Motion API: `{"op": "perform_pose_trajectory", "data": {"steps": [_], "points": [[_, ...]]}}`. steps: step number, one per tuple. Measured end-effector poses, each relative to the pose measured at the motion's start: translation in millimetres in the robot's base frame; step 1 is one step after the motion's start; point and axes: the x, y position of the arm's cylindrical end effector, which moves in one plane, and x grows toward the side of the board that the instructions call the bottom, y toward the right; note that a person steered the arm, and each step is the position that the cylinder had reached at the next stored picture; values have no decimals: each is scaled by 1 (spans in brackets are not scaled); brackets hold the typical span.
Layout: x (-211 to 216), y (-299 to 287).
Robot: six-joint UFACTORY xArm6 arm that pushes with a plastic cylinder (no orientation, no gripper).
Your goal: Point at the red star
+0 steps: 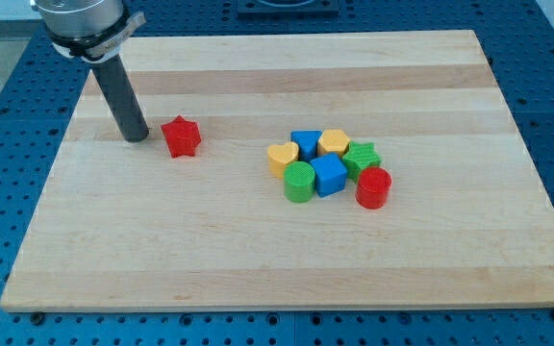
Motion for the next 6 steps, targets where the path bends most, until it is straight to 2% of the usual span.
{"op": "perform_pose_trajectory", "data": {"steps": [3, 5, 6], "points": [[-22, 0], [-23, 38], [-23, 38]]}}
